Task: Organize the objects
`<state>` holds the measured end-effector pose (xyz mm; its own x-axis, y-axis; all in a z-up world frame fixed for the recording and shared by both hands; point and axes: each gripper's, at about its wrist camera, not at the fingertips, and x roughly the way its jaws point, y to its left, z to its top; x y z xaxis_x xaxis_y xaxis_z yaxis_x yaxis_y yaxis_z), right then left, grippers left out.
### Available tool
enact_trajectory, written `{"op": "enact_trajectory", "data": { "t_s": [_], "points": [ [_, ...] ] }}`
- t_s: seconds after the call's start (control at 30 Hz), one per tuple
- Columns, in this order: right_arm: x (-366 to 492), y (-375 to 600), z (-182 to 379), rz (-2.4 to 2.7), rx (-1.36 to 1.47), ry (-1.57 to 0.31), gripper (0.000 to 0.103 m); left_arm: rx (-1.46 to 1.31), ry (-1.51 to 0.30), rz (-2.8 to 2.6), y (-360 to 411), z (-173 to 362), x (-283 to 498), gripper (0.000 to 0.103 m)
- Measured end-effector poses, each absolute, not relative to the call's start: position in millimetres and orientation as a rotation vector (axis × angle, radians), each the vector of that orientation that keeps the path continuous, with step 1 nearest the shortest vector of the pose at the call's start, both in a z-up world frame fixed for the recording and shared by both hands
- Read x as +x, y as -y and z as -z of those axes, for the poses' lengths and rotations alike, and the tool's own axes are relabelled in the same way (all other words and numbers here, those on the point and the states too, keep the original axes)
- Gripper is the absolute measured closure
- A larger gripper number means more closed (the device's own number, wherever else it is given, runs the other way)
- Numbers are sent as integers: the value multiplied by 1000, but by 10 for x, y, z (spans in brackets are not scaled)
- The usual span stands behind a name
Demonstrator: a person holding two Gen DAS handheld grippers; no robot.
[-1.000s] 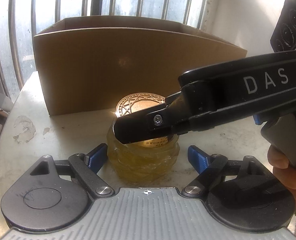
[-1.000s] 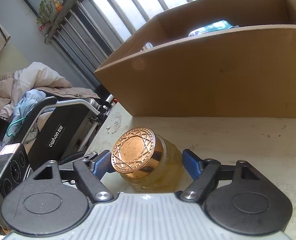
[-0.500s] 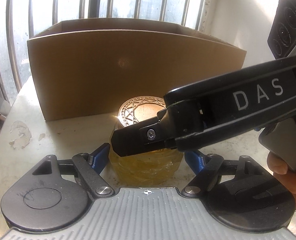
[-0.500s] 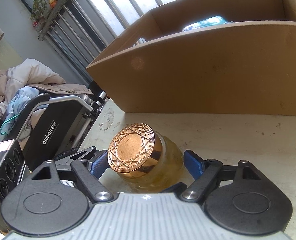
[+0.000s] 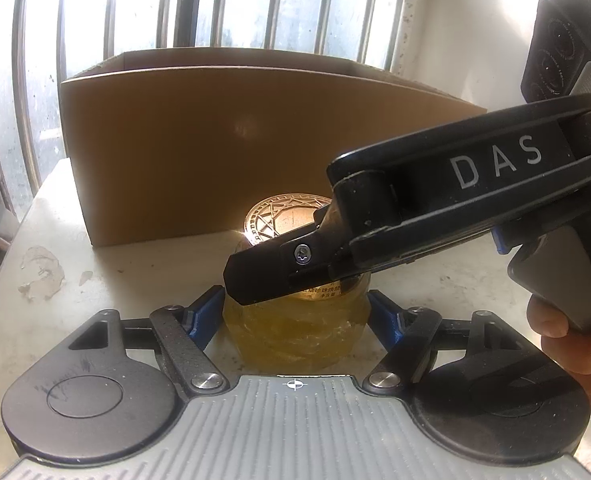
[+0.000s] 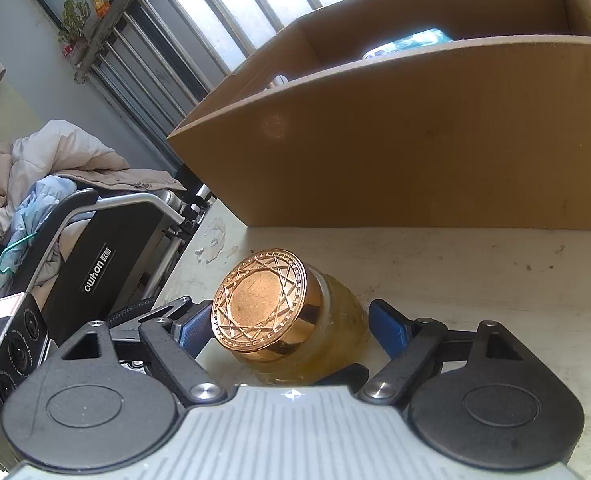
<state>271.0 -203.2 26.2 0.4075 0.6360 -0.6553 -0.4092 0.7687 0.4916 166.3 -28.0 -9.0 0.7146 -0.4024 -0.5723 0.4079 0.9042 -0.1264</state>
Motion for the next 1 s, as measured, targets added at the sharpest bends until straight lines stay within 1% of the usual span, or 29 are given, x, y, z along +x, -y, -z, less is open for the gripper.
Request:
{"op": "enact_trajectory", "data": {
  "t_s": [0.23,0.37,0.6,1.0],
  "points": [
    [2668,1973,-258,-671,217,-913,17,34,-630,441,295,82,1584,28],
    [2650,1996,-255,-683,213,-891,19,28,-635,436,293,70,1589,28],
    [2756,2133,-230,-689,333,-921,21,52,-622,431,353,34,1623,28],
    [2842,2222,-200,-693,415,-961,21,80,-635,430,430,86,1587,28]
  ]
}}
